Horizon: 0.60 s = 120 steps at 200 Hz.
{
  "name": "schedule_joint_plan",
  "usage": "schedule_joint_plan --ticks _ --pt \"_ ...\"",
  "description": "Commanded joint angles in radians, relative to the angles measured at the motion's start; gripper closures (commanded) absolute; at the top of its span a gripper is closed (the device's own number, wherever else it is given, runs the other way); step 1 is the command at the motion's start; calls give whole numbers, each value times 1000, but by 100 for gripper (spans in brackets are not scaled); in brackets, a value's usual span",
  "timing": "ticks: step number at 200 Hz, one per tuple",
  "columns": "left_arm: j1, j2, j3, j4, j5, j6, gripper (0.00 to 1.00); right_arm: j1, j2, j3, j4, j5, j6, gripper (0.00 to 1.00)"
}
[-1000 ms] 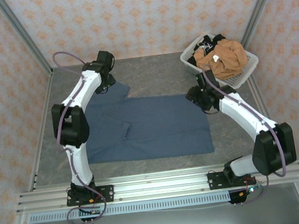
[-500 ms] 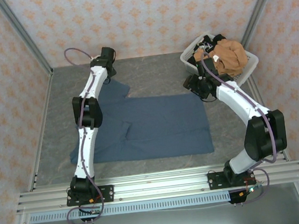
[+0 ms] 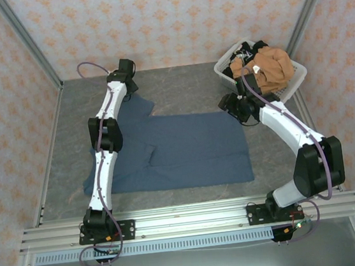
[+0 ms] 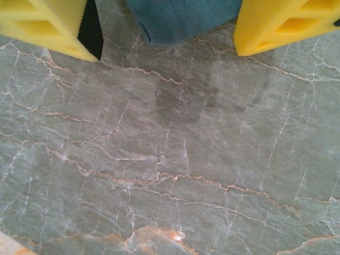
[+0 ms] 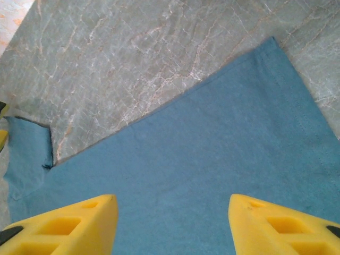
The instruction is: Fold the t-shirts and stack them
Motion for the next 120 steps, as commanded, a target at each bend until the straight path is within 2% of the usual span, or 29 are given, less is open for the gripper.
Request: schedule_joint_plan --ticks 1,43,91,120 --pt "-13 65 6 -235 48 -6 45 -5 -1 -8 20 -4 14 43" --pt "-19 57 6 -317 56 37 61 -4 5 -5 31 -8 19 43" --pt "-38 -17 -80 -310 17 47 100 -5 22 -6 24 34 2 46" --pt "-50 -124 -112 -266 -56 60 100 -6 118 36 -14 161 11 51"
